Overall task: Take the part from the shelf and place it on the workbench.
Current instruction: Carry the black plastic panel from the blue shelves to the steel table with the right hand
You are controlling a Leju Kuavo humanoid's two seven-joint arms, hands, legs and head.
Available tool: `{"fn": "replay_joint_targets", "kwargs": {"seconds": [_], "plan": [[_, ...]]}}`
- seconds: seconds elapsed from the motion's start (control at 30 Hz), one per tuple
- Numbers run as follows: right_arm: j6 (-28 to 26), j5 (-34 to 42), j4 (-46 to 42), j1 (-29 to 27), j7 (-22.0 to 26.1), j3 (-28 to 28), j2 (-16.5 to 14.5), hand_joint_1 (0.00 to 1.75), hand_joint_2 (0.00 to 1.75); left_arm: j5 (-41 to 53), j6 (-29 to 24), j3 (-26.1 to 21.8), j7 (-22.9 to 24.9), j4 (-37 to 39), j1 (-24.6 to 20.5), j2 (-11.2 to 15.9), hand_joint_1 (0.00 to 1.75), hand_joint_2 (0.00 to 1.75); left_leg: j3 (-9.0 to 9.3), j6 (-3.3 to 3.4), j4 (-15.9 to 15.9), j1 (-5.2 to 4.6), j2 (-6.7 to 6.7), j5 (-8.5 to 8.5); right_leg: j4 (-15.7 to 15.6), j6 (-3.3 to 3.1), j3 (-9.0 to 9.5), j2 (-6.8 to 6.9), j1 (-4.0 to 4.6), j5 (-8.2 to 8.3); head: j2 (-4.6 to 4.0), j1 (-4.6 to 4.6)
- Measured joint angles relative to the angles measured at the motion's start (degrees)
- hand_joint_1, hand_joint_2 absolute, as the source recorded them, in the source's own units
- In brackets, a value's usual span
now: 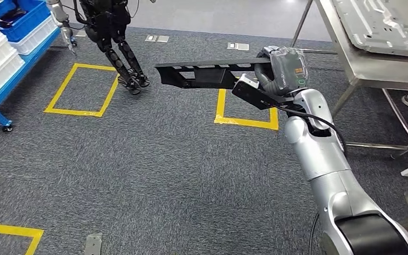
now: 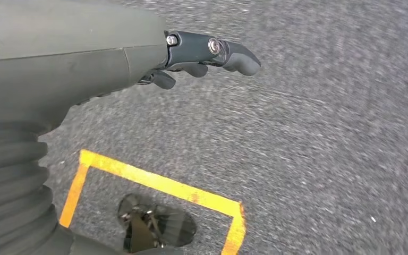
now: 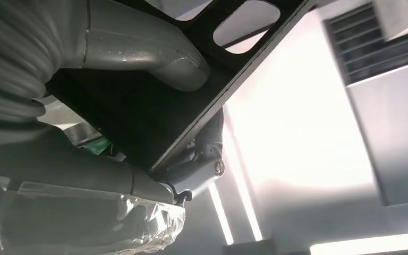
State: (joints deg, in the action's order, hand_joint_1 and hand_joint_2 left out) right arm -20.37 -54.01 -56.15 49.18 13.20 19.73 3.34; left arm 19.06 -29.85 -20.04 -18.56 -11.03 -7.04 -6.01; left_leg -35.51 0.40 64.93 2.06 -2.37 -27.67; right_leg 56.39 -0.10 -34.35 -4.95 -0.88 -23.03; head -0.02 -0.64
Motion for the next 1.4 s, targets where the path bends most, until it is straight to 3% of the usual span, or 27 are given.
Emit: {"fn": "replay_joint_targets", "kwargs": {"seconds": [0.07, 0.1, 0.17, 0.2, 0.27, 0.33, 0.4, 0.43, 0.47, 0.53, 0.6, 0.67, 0.7, 0.73, 0.77, 0.83, 0.9, 0.93, 0.97, 1.0, 1.07, 1.13, 1.2, 1.27, 1.33, 1.4], "plan": [[-0.01, 0.00, -0.01, 0.07, 0.00, -0.16, 0.07, 1.64, 1.75, 0.02, 0.02, 0.01, 0.00, 0.02, 0.02, 0.02, 0.00, 1.75, 1.66, -0.05, -3.99, 0.31, -2.23, 0.88, 0.58, 0.61, -0.79, -1.29, 0.18, 0.02, 0.00, 0.01], [-0.02, 0.00, -0.01, 0.05, 0.00, -0.25, 0.13, 1.64, 1.75, 0.03, 0.02, 0.01, -0.01, 0.02, 0.00, 0.02, 0.00, 1.75, 1.66, 0.02, -4.28, 0.19, -2.53, 0.63, 0.65, 0.98, -1.22, -1.86, 0.19, 0.21, 0.00, 0.00], [-0.04, 0.00, -0.01, -0.15, -0.01, -0.53, 0.44, 1.64, 1.75, 0.04, 0.02, 0.01, -0.05, 0.02, -0.06, 0.01, 0.00, 1.75, 1.52, 0.50, -4.53, -0.26, -1.43, 0.89, 0.36, 1.91, -1.92, -3.10, 0.05, 0.78, 0.00, -0.06], [-0.04, 0.00, -0.01, -0.25, -0.01, -0.68, 0.74, 1.64, 1.75, 0.03, 0.01, 0.00, -0.08, 0.01, -0.12, 0.01, 0.00, 1.75, 1.58, 0.93, -4.87, -0.28, -0.82, 1.20, 0.39, 2.21, -2.26, -2.97, 0.00, 0.87, 0.00, 0.00], [-0.05, 0.00, -0.02, -0.25, -0.02, -0.87, 1.26, 1.64, 1.75, 0.05, 0.01, -0.01, -0.13, -0.01, -0.22, 0.02, 0.00, 1.75, 1.84, 1.87, -5.74, -0.30, 0.40, 1.86, 2.08, 2.37, -3.58, -0.34, 0.22, 0.02, 0.00, 0.21], [-0.10, -0.06, -0.02, -0.21, -0.03, -0.91, 1.46, 1.64, 1.75, 0.07, 0.01, -0.02, -0.15, -0.01, -0.21, 0.02, 0.00, 1.75, 1.90, 2.38, -6.13, -0.49, 1.66, 2.17, 7.61, 2.09, -6.38, 3.03, 0.22, -2.45, 0.00, 0.47], [-0.11, -0.31, 0.10, -0.32, -0.10, -0.92, 1.72, 1.64, 1.75, 0.03, 0.02, -0.03, -0.10, -0.01, -0.12, 0.02, 0.00, 1.75, 1.74, 2.45, -6.13, -0.75, 3.31, 2.21, 15.14, 2.23, -9.94, 4.03, 0.03, -4.93, 0.00, 0.60], [-0.08, -0.53, 0.21, -0.39, -0.14, -0.93, 1.95, 1.64, 1.75, 0.01, 0.03, -0.04, -0.06, -0.01, -0.08, 0.02, 0.00, 1.75, 1.67, 2.45, -6.13, -0.85, 4.12, 2.21, 16.84, 2.53, -10.61, 4.21, -0.07, -5.32, 0.00, 0.61], [-0.04, -0.74, 0.34, -0.40, -0.16, -0.95, 2.22, 1.64, 1.75, -0.01, 0.04, -0.05, -0.03, -0.01, -0.04, 0.02, 0.00, 1.75, 1.63, 2.44, -6.12, -0.93, 4.85, 2.20, 16.51, 2.94, -10.22, 4.42, -0.18, -5.01, 0.00, 0.62], [0.09, -1.23, 0.57, -0.07, -0.16, -1.11, 2.75, 1.64, 1.75, -0.02, 0.11, -0.11, -0.10, -0.01, 0.00, 0.02, 0.00, 1.75, 1.66, 2.25, -6.05, -1.12, 6.21, 2.10, 7.84, 3.69, -5.20, 7.02, -0.25, -2.48, 0.00, 0.68], [0.20, -1.51, 0.79, 0.71, -0.16, -1.39, 3.11, 1.64, 1.75, 0.02, 0.20, -0.16, -0.21, -0.01, 0.00, 0.00, 0.00, 1.75, 1.69, 1.72, -5.94, -1.60, 7.55, 1.95, 0.88, 3.54, -1.34, 9.39, 0.31, -0.50, 0.00, 0.72], [0.41, -1.62, 1.02, 1.46, -0.17, -1.75, 3.61, 1.64, 1.75, 0.11, 0.28, -0.17, -0.22, -0.01, -0.10, -0.07, 0.00, 1.75, 1.85, 1.17, -5.90, -1.90, 8.83, 1.76, 0.21, 2.82, -1.18, 8.62, 0.75, -0.06, 0.00, 0.60], [0.59, -1.72, 1.10, 1.73, -0.19, -1.94, 3.94, 1.64, 1.75, 0.18, 0.33, -0.17, -0.20, -0.01, -0.22, -0.12, 0.00, 1.75, 1.89, 0.89, -5.75, -1.78, 9.16, 1.51, 0.12, 2.48, -1.20, 7.86, 0.28, 0.09, 0.00, 0.50], [0.79, -1.84, 1.15, 2.01, -0.20, -2.09, 4.23, 1.64, 1.75, 0.25, 0.39, -0.17, -0.17, -0.01, -0.34, -0.15, 0.00, 1.75, 1.75, 0.63, -5.14, -1.53, 8.67, 0.95, 0.04, 2.17, -1.13, 7.15, -0.06, 0.20, 0.00, 0.45], [1.00, -1.96, 1.24, 2.37, -0.25, -2.20, 4.46, 1.64, 1.75, 0.31, 0.43, -0.16, -0.15, -0.01, -0.44, -0.18, 0.00, 1.75, 1.16, 0.40, -3.53, -1.27, 7.49, -0.19, -0.04, 1.59, -1.05, 6.52, -0.40, 0.33, 0.00, 0.38], [1.28, -2.10, 1.51, 3.01, -0.34, -2.29, 4.64, 1.64, 1.75, 0.42, 0.44, -0.16, -0.11, -0.01, -0.36, -0.19, 0.00, 1.75, -1.73, 0.17, 3.35, -0.96, 4.18, -3.88, -0.08, 0.64, -1.00, 5.15, -0.41, 0.47, 0.00, 0.25], [1.61, -2.16, 1.84, 3.32, -0.47, -2.28, 4.69, 1.64, 1.75, 0.59, 0.40, -0.17, -0.08, 0.00, -0.16, -0.19, 0.00, 1.75, -5.15, 0.09, 10.49, -0.92, 2.73, -6.50, -0.03, 0.21, -0.99, 3.44, -0.14, 0.52, 0.00, 0.21], [1.74, -2.20, 1.98, 3.39, -0.54, -2.28, 4.75, 1.64, 1.75, 0.69, 0.39, -0.17, -0.07, 0.01, -0.13, -0.19, 0.00, 1.75, -5.85, 0.09, 11.57, -0.90, 2.56, -6.24, 0.06, 0.18, -0.98, 2.53, -0.05, 0.53, 0.00, 0.20], [1.85, -2.25, 2.10, 3.46, -0.63, -2.28, 4.86, 1.64, 1.75, 0.83, 0.38, -0.17, -0.06, 0.01, -0.15, -0.17, 0.00, 1.75, -5.45, 0.15, 10.28, -0.85, 2.45, -4.85, 0.22, 0.20, -0.97, 1.69, -0.03, 0.53, 0.00, 0.20], [1.90, -2.31, 2.18, 3.55, -0.72, -2.29, 4.99, 1.64, 1.75, 0.98, 0.39, -0.17, -0.04, 0.01, -0.18, -0.13, 0.00, 1.75, -4.10, 0.21, 6.98, -0.70, 1.97, -2.64, 0.48, 0.22, -1.00, 0.81, -0.06, 0.51, 0.00, 0.20], [1.90, -2.32, 2.25, 3.82, -0.89, -2.29, 5.28, 1.64, 1.75, 1.25, 0.45, -0.17, 0.05, 0.01, -0.22, -0.03, 0.00, 1.75, -1.11, 0.24, -0.11, -0.25, -0.29, 0.64, 1.17, 0.46, -1.44, -0.77, 0.05, 0.44, 0.00, 0.27], [1.88, -2.01, 2.21, 3.98, -1.02, -2.33, 5.67, 1.64, 1.75, 1.42, 0.55, -0.16, 0.17, 0.01, -0.28, 0.03, 0.00, 1.75, -0.08, 0.41, -3.08, -0.29, -1.52, 1.39, 1.50, 1.18, -2.32, -2.11, 0.23, 0.65, 0.00, 0.29], [1.83, -1.50, 2.10, 3.69, -1.04, -2.57, 6.56, 1.64, 1.75, 1.69, 0.70, -0.17, 0.22, -0.01, -0.51, 0.02, 0.00, 1.75, -0.10, 1.12, -3.62, -0.65, -0.42, 1.83, 1.32, 2.11, -3.16, -2.99, 0.32, 1.11, 0.00, 0.28], [1.80, -1.07, 1.92, 3.26, -0.97, -3.01, 7.79, 1.64, 1.75, 1.98, 0.84, -0.17, 0.20, -0.02, -0.83, 0.03, 0.00, 1.75, 0.04, 2.16, -4.53, -0.76, 0.65, 2.59, 2.72, 2.47, -4.40, -0.93, 0.47, 0.42, 0.00, 0.52], [1.79, -0.76, 1.75, 2.90, -0.86, -3.29, 8.65, 1.64, 1.75, 2.25, 0.94, -0.17, 0.25, -0.03, -0.90, 0.06, 0.00, 1.75, 0.04, 2.81, -5.09, -0.95, 2.06, 3.05, 9.55, 2.32, -7.81, 2.52, 0.44, -2.54, 0.00, 0.85], [1.79, -0.52, 1.68, 2.11, -0.80, -3.36, 9.30, 1.64, 1.75, 2.52, 1.03, -0.17, 0.38, -0.03, -0.81, 0.09, 0.00, 1.75, -0.09, 2.93, -5.11, -1.11, 3.77, 3.10, 16.58, 2.61, -11.03, 3.88, 0.20, -5.00, 0.00, 0.99]]}}
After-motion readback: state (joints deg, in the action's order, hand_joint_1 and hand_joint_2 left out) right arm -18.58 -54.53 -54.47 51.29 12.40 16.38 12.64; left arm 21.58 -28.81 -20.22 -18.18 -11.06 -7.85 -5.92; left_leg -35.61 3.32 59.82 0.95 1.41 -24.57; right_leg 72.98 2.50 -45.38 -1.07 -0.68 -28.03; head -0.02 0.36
